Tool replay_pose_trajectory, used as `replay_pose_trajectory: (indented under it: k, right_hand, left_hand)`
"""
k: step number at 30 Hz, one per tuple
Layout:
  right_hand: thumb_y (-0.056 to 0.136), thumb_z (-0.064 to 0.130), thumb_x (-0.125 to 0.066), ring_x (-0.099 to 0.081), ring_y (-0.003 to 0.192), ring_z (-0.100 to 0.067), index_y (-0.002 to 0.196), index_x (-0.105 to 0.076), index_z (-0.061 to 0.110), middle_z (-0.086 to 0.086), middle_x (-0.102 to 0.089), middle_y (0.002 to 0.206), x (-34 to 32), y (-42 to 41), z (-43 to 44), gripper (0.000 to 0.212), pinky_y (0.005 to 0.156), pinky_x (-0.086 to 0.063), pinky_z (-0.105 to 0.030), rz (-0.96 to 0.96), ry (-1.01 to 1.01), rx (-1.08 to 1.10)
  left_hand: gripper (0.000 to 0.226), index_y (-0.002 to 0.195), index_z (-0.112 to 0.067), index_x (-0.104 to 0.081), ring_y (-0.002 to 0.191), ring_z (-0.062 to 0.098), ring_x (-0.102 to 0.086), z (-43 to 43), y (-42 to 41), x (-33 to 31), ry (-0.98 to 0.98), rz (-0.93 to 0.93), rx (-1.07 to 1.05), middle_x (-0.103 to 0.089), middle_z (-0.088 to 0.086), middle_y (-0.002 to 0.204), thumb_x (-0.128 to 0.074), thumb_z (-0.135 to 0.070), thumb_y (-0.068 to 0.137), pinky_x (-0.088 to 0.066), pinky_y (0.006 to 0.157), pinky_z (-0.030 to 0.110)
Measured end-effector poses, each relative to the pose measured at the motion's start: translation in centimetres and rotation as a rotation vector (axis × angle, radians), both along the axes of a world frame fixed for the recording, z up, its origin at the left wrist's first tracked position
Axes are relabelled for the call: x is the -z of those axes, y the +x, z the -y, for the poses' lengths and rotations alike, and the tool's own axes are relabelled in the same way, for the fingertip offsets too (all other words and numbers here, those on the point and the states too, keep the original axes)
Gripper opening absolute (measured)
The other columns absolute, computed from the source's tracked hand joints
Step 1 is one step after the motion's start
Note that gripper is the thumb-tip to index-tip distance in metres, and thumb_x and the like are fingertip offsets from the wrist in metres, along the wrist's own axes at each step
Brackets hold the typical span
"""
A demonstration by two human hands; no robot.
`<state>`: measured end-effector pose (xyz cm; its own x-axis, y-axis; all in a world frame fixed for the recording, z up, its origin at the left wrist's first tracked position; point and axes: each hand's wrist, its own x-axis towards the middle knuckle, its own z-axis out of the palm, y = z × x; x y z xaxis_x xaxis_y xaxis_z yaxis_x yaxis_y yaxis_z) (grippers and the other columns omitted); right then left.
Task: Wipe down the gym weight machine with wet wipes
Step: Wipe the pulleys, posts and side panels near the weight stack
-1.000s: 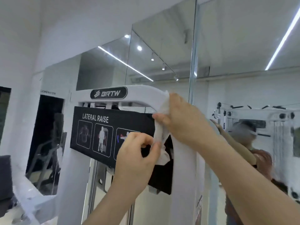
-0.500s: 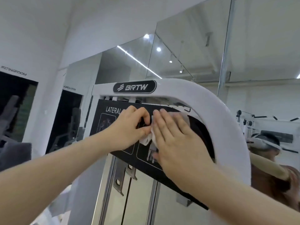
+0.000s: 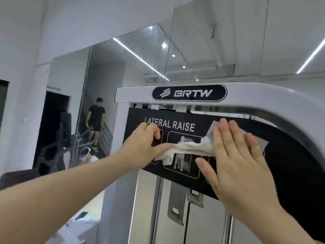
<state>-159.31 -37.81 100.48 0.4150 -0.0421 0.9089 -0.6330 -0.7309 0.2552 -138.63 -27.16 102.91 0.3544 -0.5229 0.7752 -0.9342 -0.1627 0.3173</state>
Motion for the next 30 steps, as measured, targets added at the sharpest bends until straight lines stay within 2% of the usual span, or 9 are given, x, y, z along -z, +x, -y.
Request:
replay_pose_trajectory:
  k: [6, 8, 11, 14, 17, 21, 23, 26, 30]
  right_hand:
    - [0.1, 0.042, -0.013, -0.002, 0.15, -0.032, 0.153, -0.018, 0.0, -0.02, -0.007, 0.161, -3.2, 9.3, -1.7, 0.067, 0.121, 0.001, -0.047, -0.012, -0.062, 0.096]
    - [0.097, 0.03, -0.01, -0.005, 0.15, -0.032, 0.152, -0.022, -0.001, -0.02, -0.011, 0.161, -2.9, 10.7, -1.2, 0.064, 0.121, 0.001, -0.047, -0.145, -0.169, 0.09]
    - [0.09, 0.017, -0.023, -0.022, 0.147, -0.033, 0.143, -0.042, 0.0, -0.019, -0.032, 0.155, -2.8, 9.8, -1.0, 0.059, 0.117, -0.017, -0.046, -0.192, -0.254, -0.042]
    - [0.083, 0.007, -0.051, -0.047, 0.118, -0.035, 0.124, -0.058, 0.006, -0.019, -0.051, 0.13, -3.0, 8.6, -1.3, 0.042, 0.088, -0.041, -0.043, -0.014, -0.241, -0.142]
    - [0.079, 0.005, -0.065, -0.054, 0.081, -0.029, 0.103, -0.063, 0.002, -0.017, -0.058, 0.103, -2.9, 9.5, -2.7, 0.024, 0.064, -0.046, -0.036, 0.019, -0.182, -0.08]
    - [0.091, 0.018, -0.031, -0.06, 0.096, -0.035, 0.116, -0.066, -0.002, -0.025, -0.059, 0.128, -2.2, 13.9, -4.3, 0.047, 0.085, -0.048, -0.042, -0.111, -0.13, 0.011]
    - [0.091, 0.024, -0.03, -0.056, 0.114, -0.035, 0.131, -0.058, 0.001, -0.02, -0.052, 0.141, -2.0, 15.3, -3.7, 0.054, 0.101, -0.042, -0.046, -0.139, -0.162, 0.033]
    - [0.092, 0.033, -0.045, -0.035, 0.14, -0.029, 0.149, -0.037, 0.006, -0.013, -0.034, 0.156, -1.6, 15.6, -2.6, 0.063, 0.117, -0.024, -0.046, -0.213, -0.19, 0.054]
    - [0.099, 0.037, -0.038, -0.038, 0.141, -0.025, 0.141, -0.05, 0.006, -0.011, -0.047, 0.148, -1.2, 13.5, -2.5, 0.053, 0.117, -0.026, -0.045, -0.177, -0.182, 0.017]
  left_hand:
    - [0.018, 0.105, -0.021, -0.049, 0.099, 0.012, -0.04, 1.3, -0.1, 2.5, -0.271, -0.022, 0.027, -0.041, -0.007, 0.108, -0.059, -0.024, 0.09, -0.042, 0.084, 0.028]
    - [0.034, 0.114, -0.02, -0.048, 0.104, 0.013, -0.038, 0.8, 1.0, 3.1, -0.263, 0.038, 0.012, -0.038, -0.007, 0.115, -0.062, -0.017, 0.084, -0.043, 0.086, 0.03]
    - [0.059, 0.13, -0.015, -0.039, 0.118, 0.021, -0.031, 0.2, 1.6, 2.7, -0.157, 0.12, -0.077, -0.031, 0.001, 0.129, -0.063, -0.021, 0.077, -0.044, 0.09, 0.036]
    - [0.064, 0.134, -0.019, -0.033, 0.121, 0.019, -0.028, -0.2, 2.3, 2.1, -0.095, 0.181, -0.08, -0.026, 0.0, 0.132, -0.064, -0.032, 0.079, -0.043, 0.089, 0.032]
    - [0.052, 0.126, -0.024, -0.036, 0.115, 0.016, -0.031, -0.6, 3.8, 0.4, -0.077, 0.179, -0.06, -0.03, 0.0, 0.129, -0.063, -0.035, 0.084, -0.04, 0.087, 0.029]
    - [0.026, 0.116, -0.02, -0.05, 0.114, 0.023, -0.039, 2.0, 3.5, 0.2, -0.55, -0.361, -0.115, -0.042, 0.006, 0.124, -0.056, -0.02, 0.09, -0.029, 0.079, 0.027]
    - [0.018, 0.11, -0.019, -0.055, 0.114, 0.027, -0.043, 3.2, 3.2, 0.5, -0.712, -0.528, -0.076, -0.046, 0.007, 0.12, -0.055, -0.017, 0.092, -0.03, 0.08, 0.026]
    - [0.01, 0.102, -0.026, -0.051, 0.107, 0.022, -0.048, 3.2, 3.8, 0.3, -0.733, -0.479, -0.018, -0.045, 0.0, 0.113, -0.052, -0.019, 0.095, -0.037, 0.08, 0.026]
    - [0.017, 0.102, -0.028, -0.043, 0.088, 0.019, -0.048, 1.8, 5.3, 0.3, -0.545, -0.196, -0.005, -0.042, -0.002, 0.106, -0.05, -0.016, 0.092, -0.036, 0.071, 0.029]
